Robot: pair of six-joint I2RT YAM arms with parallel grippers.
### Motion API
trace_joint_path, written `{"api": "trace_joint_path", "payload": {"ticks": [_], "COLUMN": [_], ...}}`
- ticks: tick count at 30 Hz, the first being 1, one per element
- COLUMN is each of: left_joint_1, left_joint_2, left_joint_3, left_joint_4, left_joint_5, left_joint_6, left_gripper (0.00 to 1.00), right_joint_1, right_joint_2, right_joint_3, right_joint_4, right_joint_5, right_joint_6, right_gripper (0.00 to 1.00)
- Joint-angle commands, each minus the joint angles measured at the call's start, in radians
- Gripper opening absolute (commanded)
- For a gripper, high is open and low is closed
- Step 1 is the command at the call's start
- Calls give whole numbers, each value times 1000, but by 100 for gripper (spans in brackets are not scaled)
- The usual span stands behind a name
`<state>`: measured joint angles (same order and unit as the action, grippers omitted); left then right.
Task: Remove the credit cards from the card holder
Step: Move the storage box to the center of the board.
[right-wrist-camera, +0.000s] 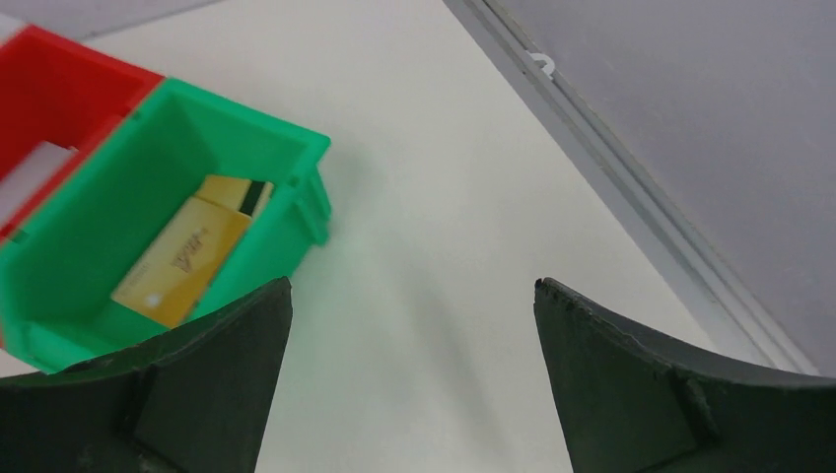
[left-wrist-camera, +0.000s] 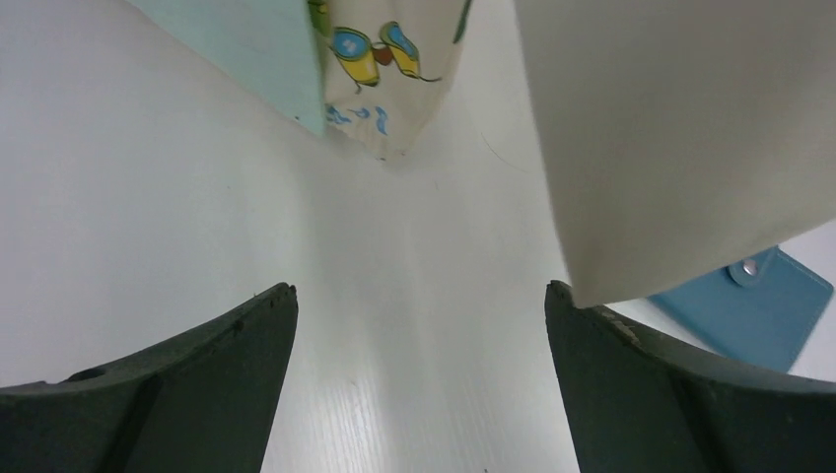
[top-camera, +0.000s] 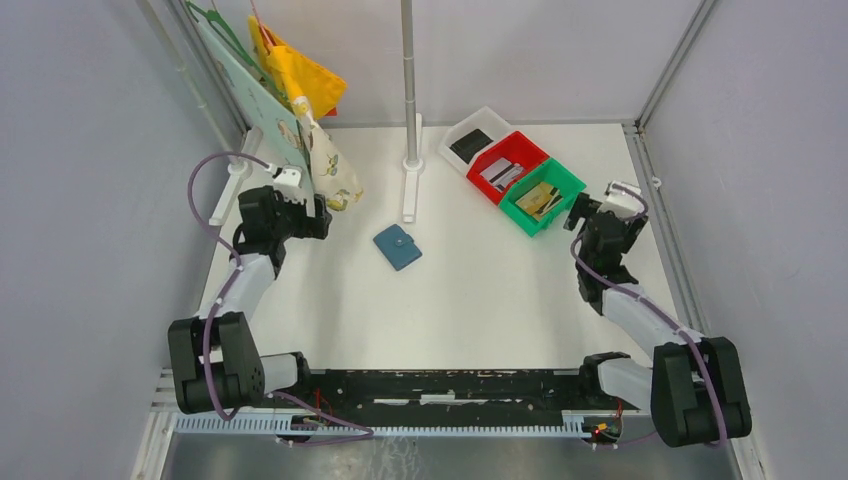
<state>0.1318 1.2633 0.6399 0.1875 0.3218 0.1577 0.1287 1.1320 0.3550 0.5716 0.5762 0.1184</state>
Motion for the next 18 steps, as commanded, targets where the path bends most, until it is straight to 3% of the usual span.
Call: {"api": "trace_joint_path", "payload": {"ticks": [1,6,13,18], "left_joint_1": [5,5,5,5], "left_joint_2": [-1,9,27,54], "left_joint_3": [167,243,270,310], "left_joint_4": [-370,-529,-615,-710], "left_joint_5": [124,173,210,238], "left_joint_6": [108,157,165,214], "left_gripper": [100,100,100,100], "right_joint_1": [-7,8,97,147], "right_joint_2": [4,79,207,396], "right_joint_3": [217,363,540,775], "right_joint_4": [-441,-525,-569,-715], "right_joint_5": [-20,-210,-195,-148], "right_joint_6": [382,362,366,393], "right_gripper": [98,98,98,95]}}
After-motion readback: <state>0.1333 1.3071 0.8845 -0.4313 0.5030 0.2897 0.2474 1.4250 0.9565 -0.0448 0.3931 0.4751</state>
